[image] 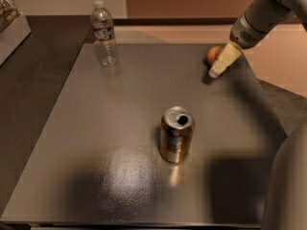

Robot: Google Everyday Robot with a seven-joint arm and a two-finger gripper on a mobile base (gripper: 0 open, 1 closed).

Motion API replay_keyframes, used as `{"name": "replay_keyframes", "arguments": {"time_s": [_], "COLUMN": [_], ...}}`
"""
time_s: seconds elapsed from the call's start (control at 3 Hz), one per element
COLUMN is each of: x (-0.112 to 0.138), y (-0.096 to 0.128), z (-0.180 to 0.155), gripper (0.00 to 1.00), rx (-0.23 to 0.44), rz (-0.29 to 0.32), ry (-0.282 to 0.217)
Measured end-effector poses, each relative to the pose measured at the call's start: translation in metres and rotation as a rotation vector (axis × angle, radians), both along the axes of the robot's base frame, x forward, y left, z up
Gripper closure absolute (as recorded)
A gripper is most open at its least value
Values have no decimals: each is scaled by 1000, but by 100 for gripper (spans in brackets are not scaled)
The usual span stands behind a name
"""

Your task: Move orange near orange can

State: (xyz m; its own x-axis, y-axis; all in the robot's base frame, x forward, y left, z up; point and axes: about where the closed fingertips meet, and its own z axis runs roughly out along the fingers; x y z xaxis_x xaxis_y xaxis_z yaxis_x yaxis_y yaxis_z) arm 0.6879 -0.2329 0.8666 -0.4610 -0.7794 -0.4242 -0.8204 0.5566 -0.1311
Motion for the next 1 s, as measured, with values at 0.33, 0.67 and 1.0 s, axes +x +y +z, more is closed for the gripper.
{"name": "replay_keyframes", "arguments": {"time_s": [0.33, 0.67, 1.0], "x": [10, 16, 17], "y": [9, 11, 8], "z": [-9, -15, -13], "gripper": [0, 17, 41], "rx": [11, 11, 13], "rz": [2, 0, -8], "ry": [12, 29, 33]}}
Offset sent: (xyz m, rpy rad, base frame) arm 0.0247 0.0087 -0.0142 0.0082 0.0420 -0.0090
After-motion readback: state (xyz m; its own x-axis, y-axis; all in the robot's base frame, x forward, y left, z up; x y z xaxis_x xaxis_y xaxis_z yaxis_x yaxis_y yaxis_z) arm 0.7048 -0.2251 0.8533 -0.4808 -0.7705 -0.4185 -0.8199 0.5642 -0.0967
